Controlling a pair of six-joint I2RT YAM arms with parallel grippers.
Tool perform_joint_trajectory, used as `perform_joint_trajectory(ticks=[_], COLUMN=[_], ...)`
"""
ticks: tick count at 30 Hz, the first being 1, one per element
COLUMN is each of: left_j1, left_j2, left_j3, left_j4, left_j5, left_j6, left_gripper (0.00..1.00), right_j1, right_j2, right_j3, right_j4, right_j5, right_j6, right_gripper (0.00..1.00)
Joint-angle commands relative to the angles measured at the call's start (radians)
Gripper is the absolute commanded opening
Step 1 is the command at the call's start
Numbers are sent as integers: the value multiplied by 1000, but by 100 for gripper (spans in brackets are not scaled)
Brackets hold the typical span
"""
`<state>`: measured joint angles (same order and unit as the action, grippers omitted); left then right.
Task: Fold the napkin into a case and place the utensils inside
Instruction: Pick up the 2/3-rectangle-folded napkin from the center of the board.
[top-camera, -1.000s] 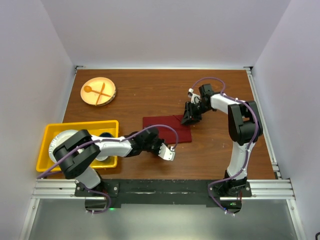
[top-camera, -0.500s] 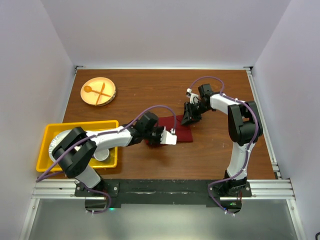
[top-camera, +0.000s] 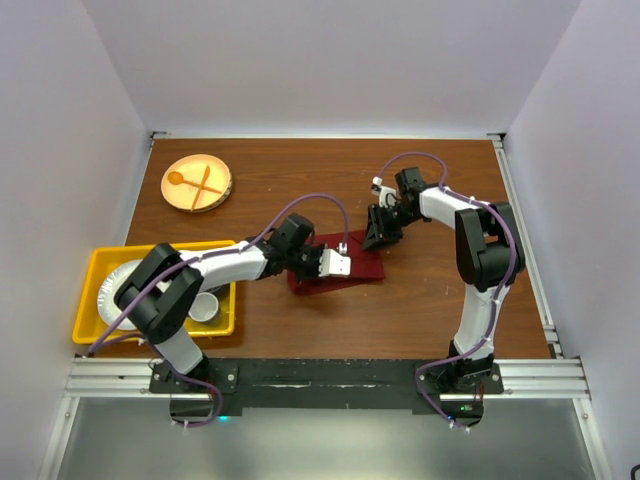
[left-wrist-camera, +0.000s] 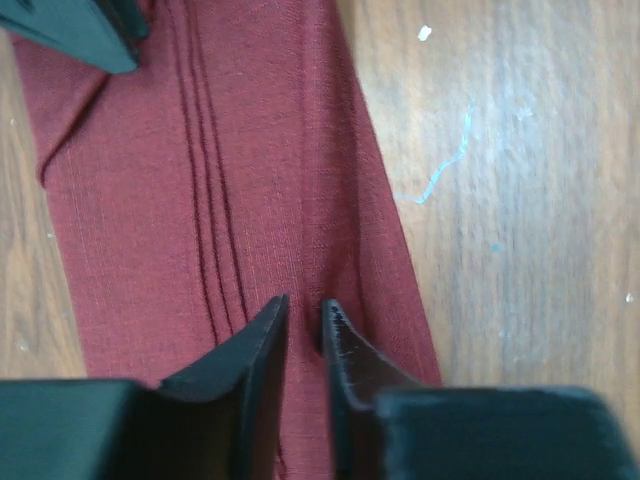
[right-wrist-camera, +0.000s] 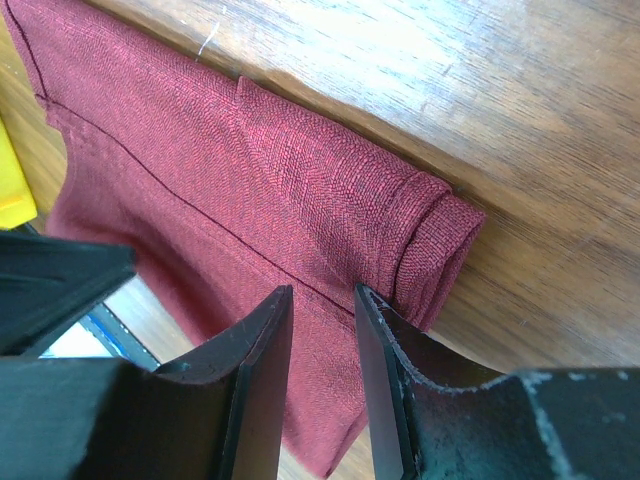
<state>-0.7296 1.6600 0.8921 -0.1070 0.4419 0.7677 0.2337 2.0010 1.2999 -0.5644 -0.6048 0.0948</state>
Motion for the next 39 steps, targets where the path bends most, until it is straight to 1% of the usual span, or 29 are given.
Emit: perform_joint_trajectory(ticks=[1, 5, 10, 14, 17, 21, 24, 26, 27, 29, 30, 32, 33, 34, 39], left_j1=[-33, -79, -128, -139, -143, -143, -142, -131, -125, -107, -105, -102, -97, -94, -70], left_j2=[-72, -95, -59, -8, 3, -19, 9, 44, 55, 81, 87, 96, 98, 92, 46], left_j3=[-45, -93, -117, -125, -125, -117, -79, -49, -36, 0, 8, 25, 31, 37, 65], left_j4=[-40, -39, -13, 21, 20, 24, -23, -71, -88, -135, -144, -160, -168, -180, -217], left_j5=[42, -5, -93, -150, -180, -187, -174, -148, -134, -94, -91, -86, -77, -59, 33], left_j6=[114, 148, 139, 130, 142, 140, 137, 140, 142, 140, 140, 143, 147, 145, 145], left_gripper=[34, 39, 42, 42, 38, 38, 39, 36, 30, 23, 17, 10, 2, 0, 0], right_j1=[3, 4, 6, 4, 4, 4, 4, 6, 4, 6, 6, 4, 6, 6, 4], right_j2=[74, 82, 87, 88, 85, 87, 91, 90, 91, 90, 88, 87, 87, 90, 78], right_j3=[-19, -11, -8, -10, -10, -8, -5, -4, -1, -1, -1, -5, -5, -5, -14], right_j4=[-31, -34, -34, -35, -38, -40, -37, -40, -38, -40, -38, -35, -35, -35, -37], right_j5=[209, 208, 209, 211, 212, 209, 208, 208, 208, 209, 209, 209, 206, 204, 203], right_j6=[-73, -72, -69, -75, -76, -76, -73, -73, -75, -76, -76, -76, -78, -78, -89], right_gripper=[38, 38, 38, 38, 37, 37, 37, 38, 38, 37, 37, 37, 37, 37, 37])
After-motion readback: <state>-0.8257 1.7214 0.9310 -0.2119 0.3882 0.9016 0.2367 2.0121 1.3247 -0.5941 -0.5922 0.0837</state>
